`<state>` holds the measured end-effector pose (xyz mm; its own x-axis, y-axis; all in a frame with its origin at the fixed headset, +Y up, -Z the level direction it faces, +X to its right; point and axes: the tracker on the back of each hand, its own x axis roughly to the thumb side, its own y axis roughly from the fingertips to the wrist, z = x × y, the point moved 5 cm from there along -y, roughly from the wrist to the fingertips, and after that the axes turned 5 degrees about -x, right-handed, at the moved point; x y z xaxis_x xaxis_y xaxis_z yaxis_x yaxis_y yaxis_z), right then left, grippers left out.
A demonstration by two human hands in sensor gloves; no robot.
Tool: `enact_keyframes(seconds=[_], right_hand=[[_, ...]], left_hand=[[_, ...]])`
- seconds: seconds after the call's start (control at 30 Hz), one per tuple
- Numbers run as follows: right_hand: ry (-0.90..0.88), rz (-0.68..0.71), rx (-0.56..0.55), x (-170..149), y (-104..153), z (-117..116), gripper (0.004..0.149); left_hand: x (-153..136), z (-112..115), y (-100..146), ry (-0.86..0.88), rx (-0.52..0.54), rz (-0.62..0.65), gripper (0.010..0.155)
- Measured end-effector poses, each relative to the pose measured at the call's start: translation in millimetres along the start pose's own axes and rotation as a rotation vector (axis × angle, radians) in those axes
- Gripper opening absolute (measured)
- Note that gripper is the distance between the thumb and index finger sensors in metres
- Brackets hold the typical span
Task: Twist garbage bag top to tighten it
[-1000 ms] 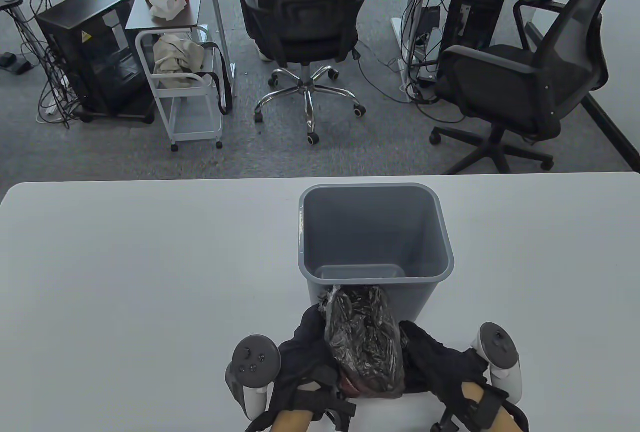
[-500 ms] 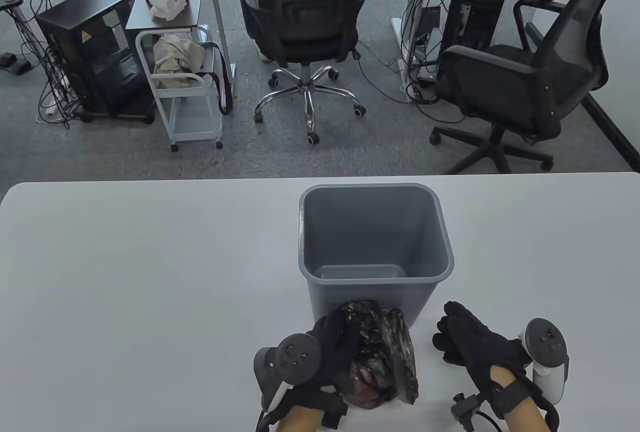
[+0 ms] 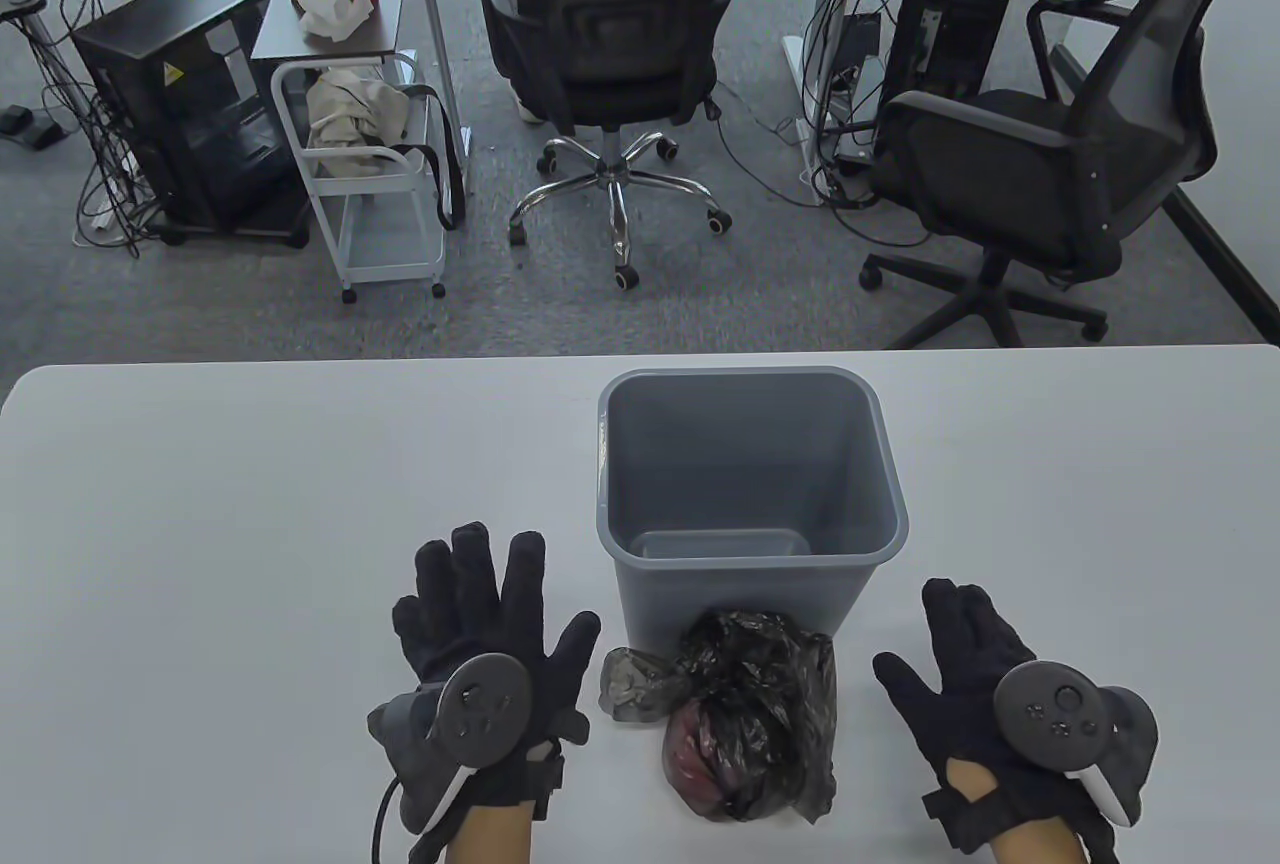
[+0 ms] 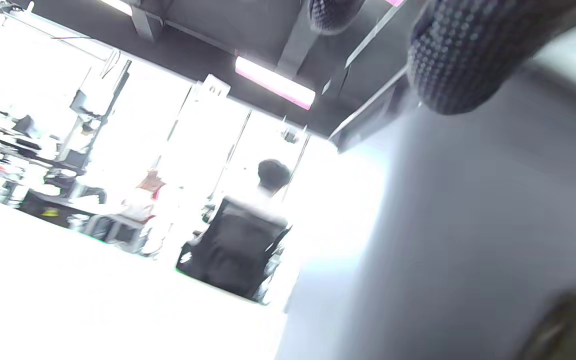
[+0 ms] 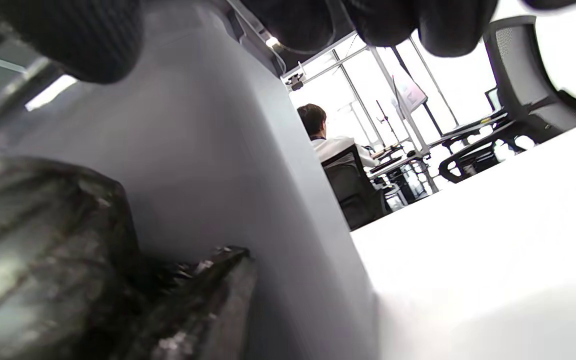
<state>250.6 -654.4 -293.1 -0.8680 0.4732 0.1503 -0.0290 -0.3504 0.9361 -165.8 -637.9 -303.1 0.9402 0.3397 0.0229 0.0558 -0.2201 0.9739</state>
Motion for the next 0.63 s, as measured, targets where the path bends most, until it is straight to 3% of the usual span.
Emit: enact_keyframes(seconds=[0.1,0.23,0.63], right_hand=[[0.172,-0.039,0.099,-3.7,0.6,-10.0,0.093],[0.327,-0.077,0.143,-5.9,2.0,-16.4,0.096],[0.277,-0.099,0.167,-4.9,5.0,-21.8,0.095]], left_hand=[[-3.9,15.5,-6.0,-0.013,-0.08,-0.018,0.094],[-4.1,29.8,-11.2,-0.04,-0.172,-0.022,0.097],[-7.7,40.7,-11.0,0.016,-0.221,-0.045,0.095]])
